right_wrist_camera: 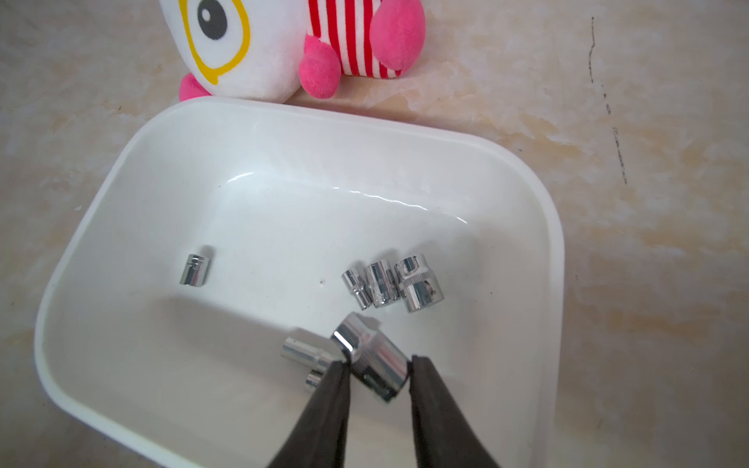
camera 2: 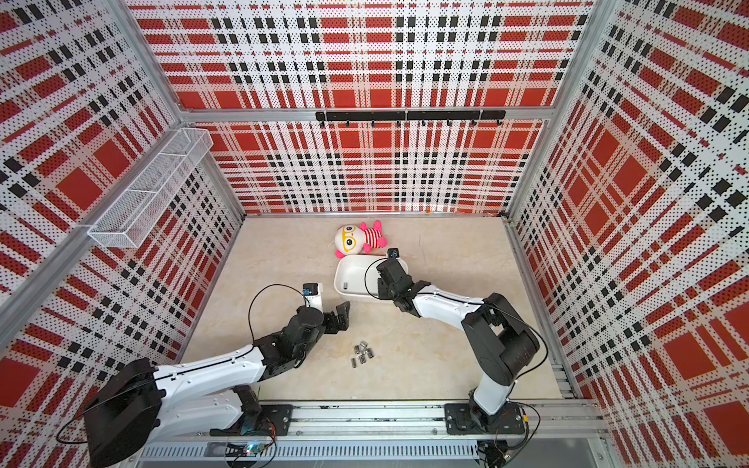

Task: Put the socket on the desktop into the storage box
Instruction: Place the socket head in the storage box, then pick up the socket head from the center of the board.

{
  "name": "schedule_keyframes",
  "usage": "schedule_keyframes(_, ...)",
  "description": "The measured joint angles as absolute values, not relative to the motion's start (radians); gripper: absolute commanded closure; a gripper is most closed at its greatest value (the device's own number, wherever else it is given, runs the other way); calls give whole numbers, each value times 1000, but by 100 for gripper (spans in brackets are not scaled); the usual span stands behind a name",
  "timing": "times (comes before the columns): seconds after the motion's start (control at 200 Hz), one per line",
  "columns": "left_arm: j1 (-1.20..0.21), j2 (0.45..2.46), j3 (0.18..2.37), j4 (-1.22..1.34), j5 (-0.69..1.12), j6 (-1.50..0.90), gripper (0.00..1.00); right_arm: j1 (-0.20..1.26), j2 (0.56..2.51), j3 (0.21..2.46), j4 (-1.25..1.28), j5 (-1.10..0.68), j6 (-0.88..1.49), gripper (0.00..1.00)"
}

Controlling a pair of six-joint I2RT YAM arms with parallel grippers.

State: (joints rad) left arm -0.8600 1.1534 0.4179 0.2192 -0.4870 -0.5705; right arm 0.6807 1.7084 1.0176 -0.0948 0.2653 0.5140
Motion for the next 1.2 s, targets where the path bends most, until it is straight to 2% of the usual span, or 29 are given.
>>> schedule_keyframes(0.17, -860, 1159, 421, 216, -487, -570, 1, 678, 1711, 1022, -107, 261, 513, 62)
schedule_keyframes(0.416, -860, 1167, 433, 215, -487, -569, 1, 678, 1663, 1007, -130, 239, 508, 63)
schedule_keyframes(0.711, -865, 1180, 434, 215, -486, -567, 1, 694, 1311, 821, -147, 187, 495, 62)
schedule_keyframes(0.982, -873, 1189, 445, 213, -482, -563, 1, 794, 937, 623, -229, 143, 480, 54)
schedule_keyframes(1.202, -883, 1209, 469, 208, -454, -547, 1, 849, 875, 443, -227, 57, 467, 55)
